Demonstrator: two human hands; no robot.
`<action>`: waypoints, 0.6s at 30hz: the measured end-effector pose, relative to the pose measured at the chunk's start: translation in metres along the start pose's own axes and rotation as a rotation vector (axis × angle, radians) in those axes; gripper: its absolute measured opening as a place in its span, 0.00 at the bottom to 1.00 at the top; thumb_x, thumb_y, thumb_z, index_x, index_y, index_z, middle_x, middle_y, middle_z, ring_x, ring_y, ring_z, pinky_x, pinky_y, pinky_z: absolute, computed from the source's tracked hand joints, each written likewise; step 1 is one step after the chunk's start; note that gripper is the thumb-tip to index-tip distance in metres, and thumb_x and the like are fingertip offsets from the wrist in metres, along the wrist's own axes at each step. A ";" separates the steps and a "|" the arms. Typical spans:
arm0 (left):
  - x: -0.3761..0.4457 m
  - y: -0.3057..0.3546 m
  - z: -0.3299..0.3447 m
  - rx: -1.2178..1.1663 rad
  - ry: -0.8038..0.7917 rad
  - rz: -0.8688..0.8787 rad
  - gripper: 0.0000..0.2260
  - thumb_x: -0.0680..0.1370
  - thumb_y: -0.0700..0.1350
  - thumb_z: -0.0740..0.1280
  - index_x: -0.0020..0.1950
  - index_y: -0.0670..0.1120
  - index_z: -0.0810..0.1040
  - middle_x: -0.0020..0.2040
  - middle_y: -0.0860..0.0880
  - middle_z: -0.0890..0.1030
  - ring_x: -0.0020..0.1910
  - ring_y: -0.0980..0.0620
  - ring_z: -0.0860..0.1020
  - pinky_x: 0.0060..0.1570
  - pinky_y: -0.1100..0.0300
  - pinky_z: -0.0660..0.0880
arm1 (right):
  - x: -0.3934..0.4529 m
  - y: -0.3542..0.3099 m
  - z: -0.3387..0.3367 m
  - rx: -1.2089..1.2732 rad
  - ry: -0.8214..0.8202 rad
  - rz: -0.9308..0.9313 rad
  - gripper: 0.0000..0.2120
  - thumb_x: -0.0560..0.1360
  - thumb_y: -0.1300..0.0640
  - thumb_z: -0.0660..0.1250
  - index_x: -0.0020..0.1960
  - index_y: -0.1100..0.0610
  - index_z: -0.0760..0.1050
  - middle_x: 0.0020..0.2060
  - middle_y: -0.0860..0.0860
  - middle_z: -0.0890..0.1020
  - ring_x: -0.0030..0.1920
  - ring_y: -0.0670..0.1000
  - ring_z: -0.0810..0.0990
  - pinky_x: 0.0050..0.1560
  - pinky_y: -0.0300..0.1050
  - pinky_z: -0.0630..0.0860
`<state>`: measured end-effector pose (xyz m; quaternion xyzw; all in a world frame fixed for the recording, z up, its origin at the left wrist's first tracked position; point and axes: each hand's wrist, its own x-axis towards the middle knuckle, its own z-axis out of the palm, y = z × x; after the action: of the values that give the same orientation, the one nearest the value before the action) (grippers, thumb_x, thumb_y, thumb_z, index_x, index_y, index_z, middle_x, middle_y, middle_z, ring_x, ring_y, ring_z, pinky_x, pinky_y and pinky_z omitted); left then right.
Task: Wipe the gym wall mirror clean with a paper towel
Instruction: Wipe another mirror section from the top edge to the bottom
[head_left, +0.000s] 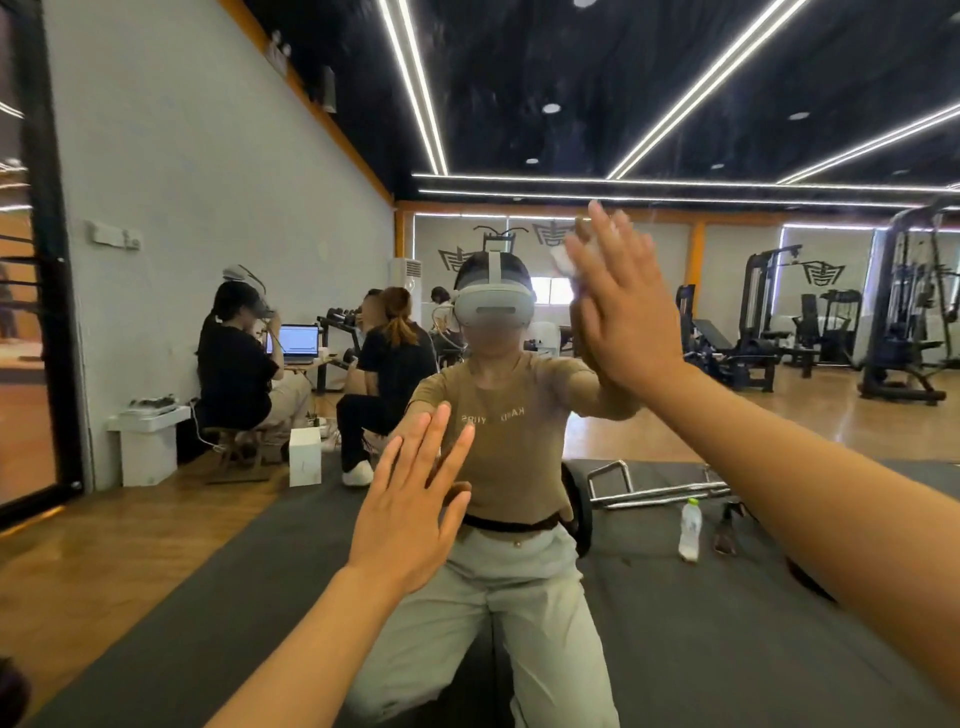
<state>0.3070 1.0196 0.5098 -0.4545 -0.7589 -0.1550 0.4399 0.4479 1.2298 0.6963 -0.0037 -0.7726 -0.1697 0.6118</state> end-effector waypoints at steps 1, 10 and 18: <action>-0.001 -0.005 -0.002 0.001 -0.017 0.016 0.31 0.82 0.56 0.52 0.83 0.51 0.47 0.83 0.46 0.46 0.81 0.46 0.48 0.77 0.49 0.46 | 0.011 -0.004 0.002 0.014 0.042 0.091 0.24 0.81 0.58 0.54 0.77 0.57 0.64 0.79 0.58 0.59 0.79 0.62 0.54 0.80 0.58 0.48; -0.008 -0.039 -0.034 -0.314 0.048 -0.237 0.35 0.82 0.51 0.64 0.83 0.53 0.45 0.81 0.53 0.32 0.78 0.54 0.31 0.75 0.53 0.33 | -0.125 -0.081 0.049 0.131 -0.018 0.091 0.29 0.76 0.66 0.63 0.76 0.58 0.64 0.77 0.58 0.63 0.78 0.64 0.56 0.76 0.66 0.53; -0.030 -0.098 -0.043 -0.273 -0.093 -0.391 0.35 0.84 0.53 0.58 0.80 0.53 0.35 0.77 0.54 0.25 0.75 0.56 0.26 0.77 0.51 0.35 | -0.203 -0.086 0.052 0.095 -0.293 -0.293 0.27 0.82 0.58 0.55 0.80 0.54 0.56 0.80 0.50 0.56 0.79 0.60 0.54 0.78 0.60 0.51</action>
<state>0.2542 0.9228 0.5260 -0.3609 -0.8239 -0.3172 0.3004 0.4311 1.2034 0.4720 0.1127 -0.8528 -0.2177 0.4611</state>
